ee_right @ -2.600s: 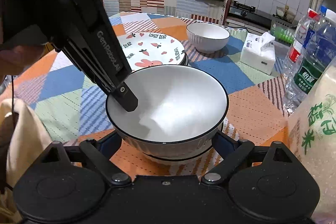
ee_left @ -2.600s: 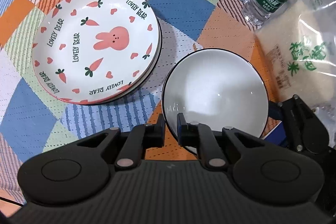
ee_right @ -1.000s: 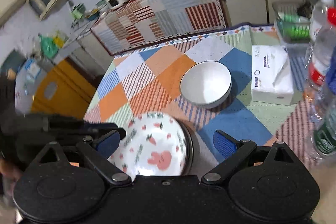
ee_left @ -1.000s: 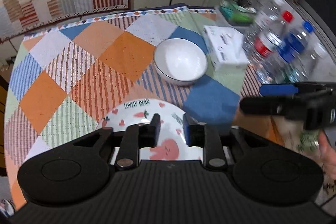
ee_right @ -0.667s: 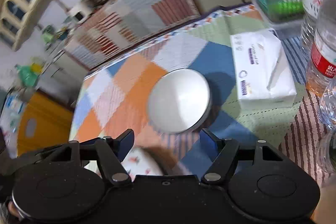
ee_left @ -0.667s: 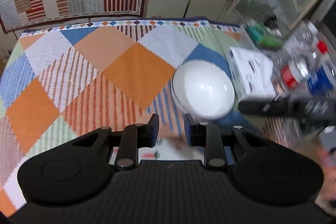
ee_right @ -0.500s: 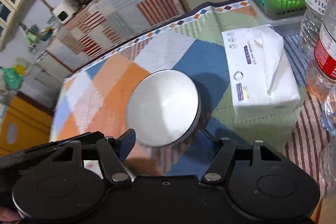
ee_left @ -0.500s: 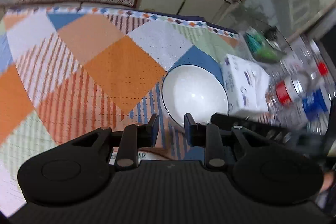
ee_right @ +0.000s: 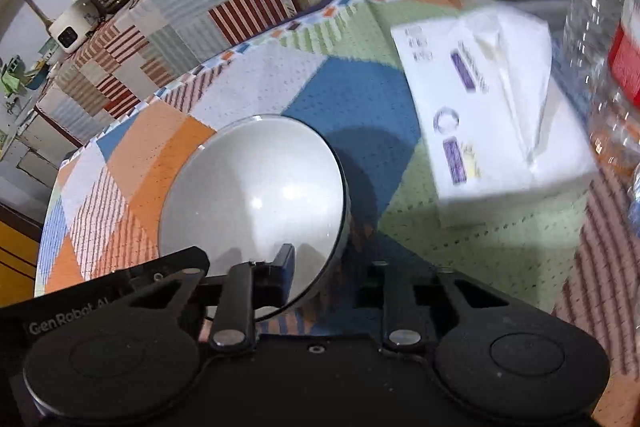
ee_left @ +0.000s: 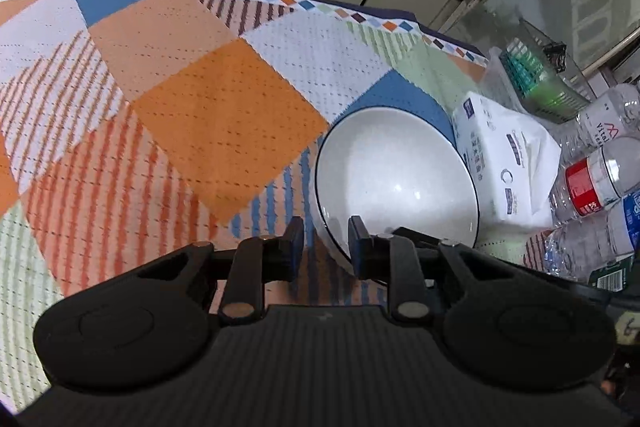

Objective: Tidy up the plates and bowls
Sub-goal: 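Grasp the rim of the third white bowl with both grippers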

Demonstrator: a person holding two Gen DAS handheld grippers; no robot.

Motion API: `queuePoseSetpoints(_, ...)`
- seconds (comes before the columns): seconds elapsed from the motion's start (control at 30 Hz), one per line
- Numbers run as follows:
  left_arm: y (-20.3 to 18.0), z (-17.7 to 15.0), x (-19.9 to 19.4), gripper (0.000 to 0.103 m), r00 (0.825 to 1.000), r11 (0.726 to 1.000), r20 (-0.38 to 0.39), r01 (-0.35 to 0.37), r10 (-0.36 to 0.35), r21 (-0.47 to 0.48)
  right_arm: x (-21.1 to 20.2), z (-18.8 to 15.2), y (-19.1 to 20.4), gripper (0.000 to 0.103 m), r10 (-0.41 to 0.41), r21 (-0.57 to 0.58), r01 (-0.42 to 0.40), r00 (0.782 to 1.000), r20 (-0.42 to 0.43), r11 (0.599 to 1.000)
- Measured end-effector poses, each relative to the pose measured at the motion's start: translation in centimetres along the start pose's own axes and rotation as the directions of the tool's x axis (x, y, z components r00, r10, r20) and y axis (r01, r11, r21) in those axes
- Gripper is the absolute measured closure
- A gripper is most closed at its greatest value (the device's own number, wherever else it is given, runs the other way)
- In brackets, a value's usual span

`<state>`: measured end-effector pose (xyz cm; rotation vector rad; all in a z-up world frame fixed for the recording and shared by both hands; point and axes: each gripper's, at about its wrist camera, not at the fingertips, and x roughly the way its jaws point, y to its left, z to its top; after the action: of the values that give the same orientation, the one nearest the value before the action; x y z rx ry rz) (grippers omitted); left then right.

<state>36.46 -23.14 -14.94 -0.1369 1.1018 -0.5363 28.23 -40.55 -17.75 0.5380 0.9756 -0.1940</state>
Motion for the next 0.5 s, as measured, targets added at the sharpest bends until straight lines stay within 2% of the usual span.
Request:
queuePoseSetpoints(0.13, -0.6, -0.4, -0.2, 0.086, 1.000, 1.000, -0.006, -0.022, 0.022, 0.022, 0.4, -0.3, -0.3, 0.080, 0.006, 0.018, -0.006, 1.000, 0.005, 1.000)
queuePoseSetpoints(0.23, -1.4, -0.9, -1.2, 0.086, 0.999, 0.995, -0.003, -0.041, 0.041, 0.089, 0.1, -0.5, -0.4, 0.080, 0.012, 0.034, -0.011, 0.999, -0.033, 0.999)
queuePoseSetpoints(0.43, -2.8, -1.5, -4.8, 0.086, 0.998, 0.983, 0.014, -0.060, 0.058, 0.171, -2.2, -1.4, -1.0, 0.080, 0.107, 0.082, -0.101, 0.991, -0.081, 0.992)
queuePoseSetpoints(0.5, -3.0, -1.8, -6.1, 0.086, 0.998, 0.984, 0.020, -0.058, 0.055, 0.171, -3.0, -1.6, -1.1, 0.080, 0.145, 0.092, -0.138, 0.986, -0.083, 0.986)
